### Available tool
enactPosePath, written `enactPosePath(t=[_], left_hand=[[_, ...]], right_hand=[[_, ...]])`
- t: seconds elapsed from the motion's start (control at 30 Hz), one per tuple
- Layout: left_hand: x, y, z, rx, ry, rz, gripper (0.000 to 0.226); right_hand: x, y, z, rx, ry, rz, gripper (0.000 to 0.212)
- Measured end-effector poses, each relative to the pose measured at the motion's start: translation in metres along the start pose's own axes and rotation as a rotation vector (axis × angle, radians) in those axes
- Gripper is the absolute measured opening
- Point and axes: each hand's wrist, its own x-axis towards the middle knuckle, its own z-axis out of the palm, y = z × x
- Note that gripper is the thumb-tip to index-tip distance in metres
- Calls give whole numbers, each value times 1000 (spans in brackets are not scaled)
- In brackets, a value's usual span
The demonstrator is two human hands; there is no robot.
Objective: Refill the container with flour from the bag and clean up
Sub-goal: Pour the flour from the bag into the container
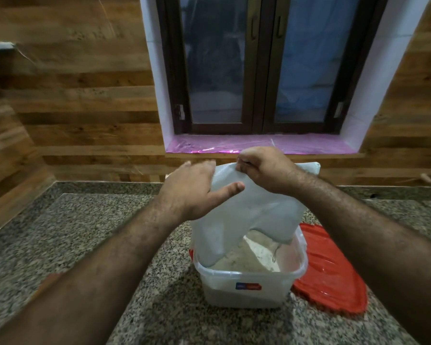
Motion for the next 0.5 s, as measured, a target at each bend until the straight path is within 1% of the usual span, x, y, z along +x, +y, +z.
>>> enactPosePath(t=[0.07, 0.1, 0.17, 0.2, 0.27, 0.3, 0.4, 0.43, 0.5], left_hand=[[-2, 1, -2, -12, 72, -7, 114], [-2, 1, -2, -33, 71, -5, 114], [-1, -1, -2, -57, -50, 24, 107], [-1, 0, -1, -44, -68, 43, 106], [-3, 0, 2, -15, 25, 44, 112], [-3, 1, 2, -21, 46, 34, 114], [-2, -1, 5, -7, -100, 38, 118], [-2, 0, 6, 2, -79, 40, 118], [-3, 0, 6, -7, 25, 23, 119]], right_hand=[[0, 0, 1, 8, -22, 15, 23], [-1, -1, 0, 11, -24, 19, 22], [-2, -4, 0, -1, -22, 13, 23], [-3, -6, -1, -9, -29, 7, 23], [-2, -7, -2, -2, -35, 7, 22], [-2, -8, -2, 1, -28, 8, 22], [-1, -10, -1, -36, -29, -13, 22], [-1, -11, -1, -46, -41, -17, 21], [0, -10, 0, -43, -43, -18, 22]])
